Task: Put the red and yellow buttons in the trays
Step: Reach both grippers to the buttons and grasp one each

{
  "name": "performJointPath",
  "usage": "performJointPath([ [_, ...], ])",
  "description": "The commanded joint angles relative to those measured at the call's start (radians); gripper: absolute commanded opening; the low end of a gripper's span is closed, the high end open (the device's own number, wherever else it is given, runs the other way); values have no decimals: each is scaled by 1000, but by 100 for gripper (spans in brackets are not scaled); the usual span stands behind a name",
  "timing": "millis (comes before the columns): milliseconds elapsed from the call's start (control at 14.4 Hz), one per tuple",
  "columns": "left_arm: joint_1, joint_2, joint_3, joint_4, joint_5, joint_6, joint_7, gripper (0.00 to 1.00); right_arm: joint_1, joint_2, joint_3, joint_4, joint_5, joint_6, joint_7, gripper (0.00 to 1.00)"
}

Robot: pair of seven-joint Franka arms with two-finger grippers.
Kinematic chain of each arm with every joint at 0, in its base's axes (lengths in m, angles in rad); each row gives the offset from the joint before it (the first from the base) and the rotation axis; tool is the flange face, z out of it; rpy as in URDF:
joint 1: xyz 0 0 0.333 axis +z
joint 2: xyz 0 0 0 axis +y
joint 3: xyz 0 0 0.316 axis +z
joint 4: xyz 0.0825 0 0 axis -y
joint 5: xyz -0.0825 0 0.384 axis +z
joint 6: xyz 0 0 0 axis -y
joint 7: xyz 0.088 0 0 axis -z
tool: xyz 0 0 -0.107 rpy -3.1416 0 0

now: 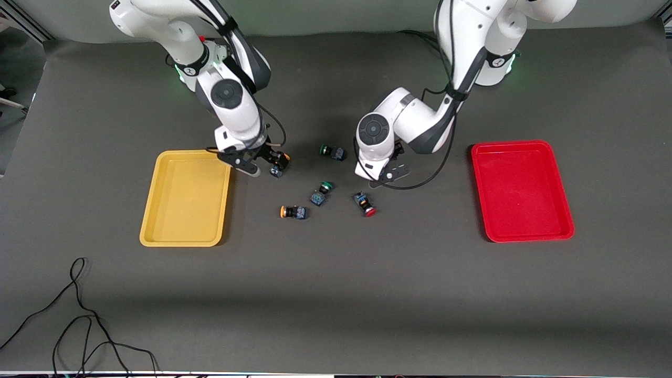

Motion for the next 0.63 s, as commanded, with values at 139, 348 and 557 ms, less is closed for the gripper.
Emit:
performJointPath([
  [139, -14, 35, 9, 13, -56, 45, -28, 83, 26, 117, -5, 3, -9, 110, 5, 100],
  [348, -10, 22, 9, 17, -56, 21, -13, 13, 23, 119, -5, 10, -9, 98, -3, 43],
  [557, 0, -25, 12, 33, -50, -63, -10, 0, 20, 114, -7, 19, -9, 94, -14, 16],
])
